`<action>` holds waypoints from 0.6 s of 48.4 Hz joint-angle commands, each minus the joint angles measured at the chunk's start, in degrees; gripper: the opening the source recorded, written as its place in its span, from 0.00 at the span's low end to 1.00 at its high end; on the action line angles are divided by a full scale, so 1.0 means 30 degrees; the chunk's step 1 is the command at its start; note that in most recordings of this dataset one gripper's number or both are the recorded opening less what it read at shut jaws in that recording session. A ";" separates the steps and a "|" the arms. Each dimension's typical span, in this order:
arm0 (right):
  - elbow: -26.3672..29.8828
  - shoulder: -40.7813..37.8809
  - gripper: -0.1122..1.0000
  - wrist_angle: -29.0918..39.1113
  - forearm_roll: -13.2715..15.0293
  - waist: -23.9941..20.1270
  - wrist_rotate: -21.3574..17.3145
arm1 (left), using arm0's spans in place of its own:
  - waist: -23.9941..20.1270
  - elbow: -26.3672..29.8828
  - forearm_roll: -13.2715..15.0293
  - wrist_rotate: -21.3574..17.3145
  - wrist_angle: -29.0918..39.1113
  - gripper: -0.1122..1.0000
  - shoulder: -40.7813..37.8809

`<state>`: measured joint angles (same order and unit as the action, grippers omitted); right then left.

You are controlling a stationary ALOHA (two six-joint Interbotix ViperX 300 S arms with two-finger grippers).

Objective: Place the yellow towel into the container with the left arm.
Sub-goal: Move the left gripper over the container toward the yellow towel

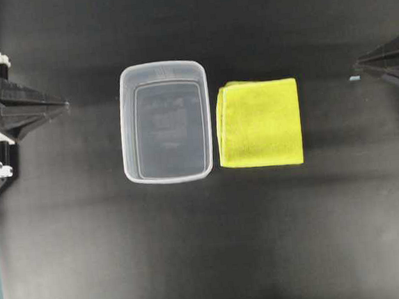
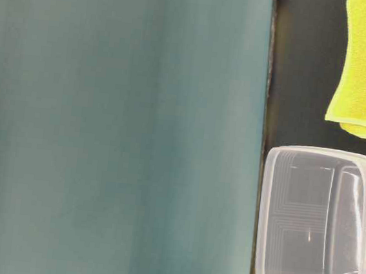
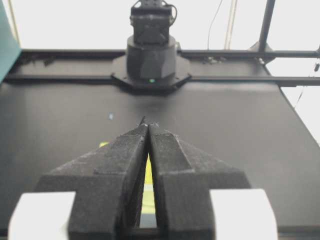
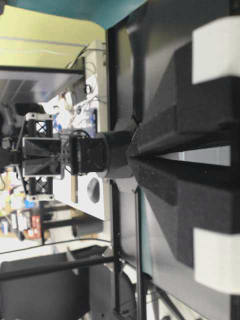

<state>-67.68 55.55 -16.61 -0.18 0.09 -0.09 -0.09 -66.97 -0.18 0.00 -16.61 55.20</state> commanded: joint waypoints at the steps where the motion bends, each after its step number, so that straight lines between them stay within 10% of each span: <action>1: 0.0381 -0.0029 0.11 -0.0234 -0.0088 0.0176 -0.0117 | 0.0498 0.2080 -0.0703 0.0703 0.1553 0.15 -0.1318; 29: 0.0293 0.2549 0.11 0.4980 -0.0352 0.0557 -0.1348 | 0.0000 1.4561 -0.0732 0.0557 1.4033 0.10 -1.3213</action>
<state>-67.68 63.11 -2.99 -0.97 1.58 -3.52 0.26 -29.53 -2.11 1.76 21.27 19.86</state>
